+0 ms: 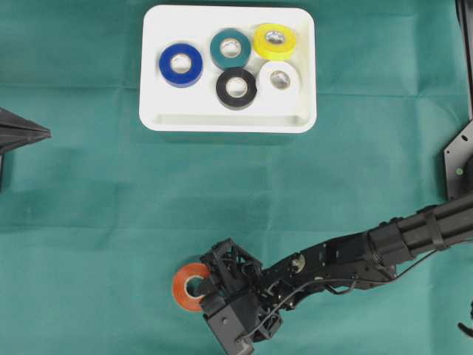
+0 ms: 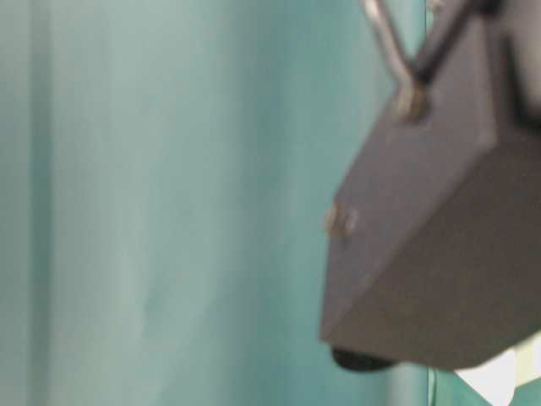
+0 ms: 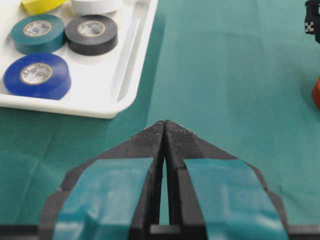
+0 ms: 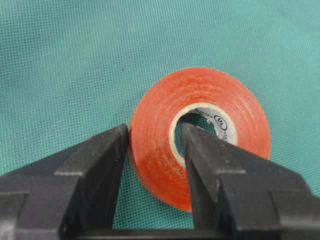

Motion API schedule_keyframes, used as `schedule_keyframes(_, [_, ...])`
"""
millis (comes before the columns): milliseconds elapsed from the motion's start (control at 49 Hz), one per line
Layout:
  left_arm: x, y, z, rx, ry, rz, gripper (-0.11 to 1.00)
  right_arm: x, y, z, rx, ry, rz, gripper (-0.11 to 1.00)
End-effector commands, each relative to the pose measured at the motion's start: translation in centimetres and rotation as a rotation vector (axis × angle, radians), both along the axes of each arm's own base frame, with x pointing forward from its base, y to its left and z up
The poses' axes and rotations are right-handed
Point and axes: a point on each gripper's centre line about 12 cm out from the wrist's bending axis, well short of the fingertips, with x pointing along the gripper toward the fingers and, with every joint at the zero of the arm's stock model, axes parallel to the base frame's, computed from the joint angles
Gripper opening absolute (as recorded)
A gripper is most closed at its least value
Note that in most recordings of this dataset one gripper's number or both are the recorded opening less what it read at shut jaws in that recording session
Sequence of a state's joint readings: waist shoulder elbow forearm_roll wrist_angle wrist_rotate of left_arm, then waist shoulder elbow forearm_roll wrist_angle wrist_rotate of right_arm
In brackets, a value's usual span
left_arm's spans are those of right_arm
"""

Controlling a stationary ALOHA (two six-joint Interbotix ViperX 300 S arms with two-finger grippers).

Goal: Put the tape into the white case with the right arm.
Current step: 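Close the right gripper on the orange-red roll's rim, then lift the orange-red roll and carry it into the tray's lower left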

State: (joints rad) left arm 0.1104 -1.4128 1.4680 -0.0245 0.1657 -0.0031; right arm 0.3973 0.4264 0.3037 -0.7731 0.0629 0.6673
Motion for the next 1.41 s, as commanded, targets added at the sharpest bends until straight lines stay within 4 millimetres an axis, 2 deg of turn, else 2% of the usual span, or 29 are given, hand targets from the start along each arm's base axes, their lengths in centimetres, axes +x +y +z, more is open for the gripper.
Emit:
schedule_keyframes(0, [0.1, 0.1, 0.5, 0.002, -0.015, 0.003, 0.01, 0.5, 0.1, 1.7, 0.019, -0.036, -0.006, 0.05])
schedule_keyframes(163, [0.1, 0.1, 0.5, 0.000, -0.015, 0.004, 0.01, 0.5, 0.3, 2.6, 0.025, -0.053, -0.002, 0.05])
schedule_keyframes(531, [0.1, 0.1, 0.5, 0.002, -0.015, 0.003, 0.01, 0.1, 0.7, 6.7, 0.056, -0.128, 0.007, 0.02])
schedule_keyframes(878, [0.1, 0.1, 0.5, 0.000, -0.015, 0.004, 0.01, 0.1, -0.1, 6.7, 0.013, -0.106, -0.029, 0.02])
schedule_keyframes(1082, [0.1, 0.1, 0.5, 0.002, -0.015, 0.003, 0.01, 1.0, -2.9, 6.6, -0.022, -0.090, -0.104, 0.02])
schedule_keyframes(1389, [0.1, 0.1, 0.5, 0.002, -0.015, 0.003, 0.01, 3.3, -9.3, 7.8, -0.025, -0.115, -0.244, 0.02])
